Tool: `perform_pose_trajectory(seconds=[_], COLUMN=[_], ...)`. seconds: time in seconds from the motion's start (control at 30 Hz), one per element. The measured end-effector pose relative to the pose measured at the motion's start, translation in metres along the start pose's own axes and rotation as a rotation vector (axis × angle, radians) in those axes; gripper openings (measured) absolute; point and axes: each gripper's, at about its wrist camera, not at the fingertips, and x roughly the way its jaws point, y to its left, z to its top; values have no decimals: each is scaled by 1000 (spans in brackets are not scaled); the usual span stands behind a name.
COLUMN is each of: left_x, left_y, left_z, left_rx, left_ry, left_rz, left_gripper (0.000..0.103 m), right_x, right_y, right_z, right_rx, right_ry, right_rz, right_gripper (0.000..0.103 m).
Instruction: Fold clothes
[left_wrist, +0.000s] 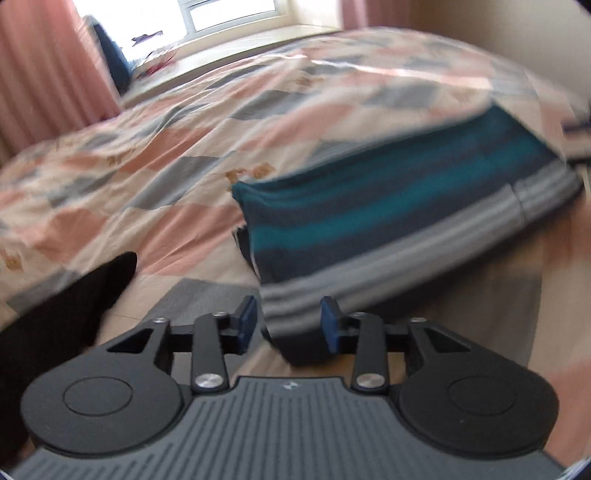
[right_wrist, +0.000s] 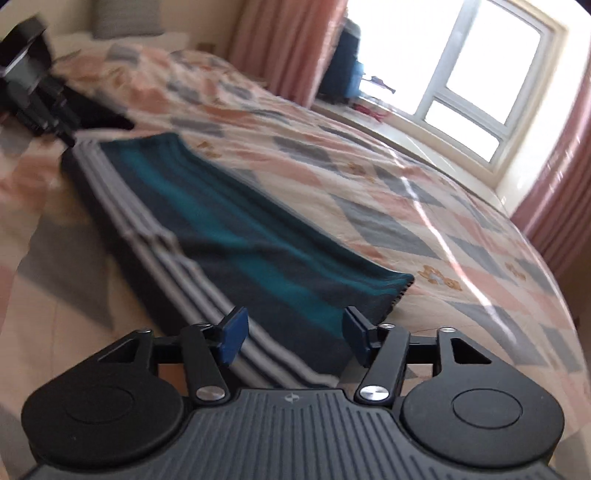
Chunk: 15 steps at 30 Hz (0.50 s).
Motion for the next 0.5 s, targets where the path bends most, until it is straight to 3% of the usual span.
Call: perform_pose_trajectory(seconds=[0.13, 0.17, 0.23, 0.27, 0.33, 0.37, 0.5], left_x=[16, 24, 44, 54, 68, 70, 78], left_y=[-63, -77, -95, -99, -102, -100, -92], left_z=[-25, -32, -42, -47, -56, -59, -76], left_rx=[431, 534, 679, 724, 798, 810, 857], left_ry=[-24, -40, -57, -55, -49, -53, -30], left_rz=[128, 170, 230, 252, 293, 287, 311], left_gripper=[42, 48, 54, 55, 45, 40, 28], right_x=[12, 19, 34, 42, 56, 57, 65], right_y=[60, 71, 85, 87, 82, 76, 67], right_z=[-22, -28, -39, -43, -48, -48, -56], right_rx=[-426, -515, -658, -701, -727, -697, -676], right_ry=[15, 11, 9, 25, 71, 76, 125], right_rz=[-88, -109, -144, -162, -184, -150, -152], right_gripper=[80, 80, 78, 70, 42, 33, 30])
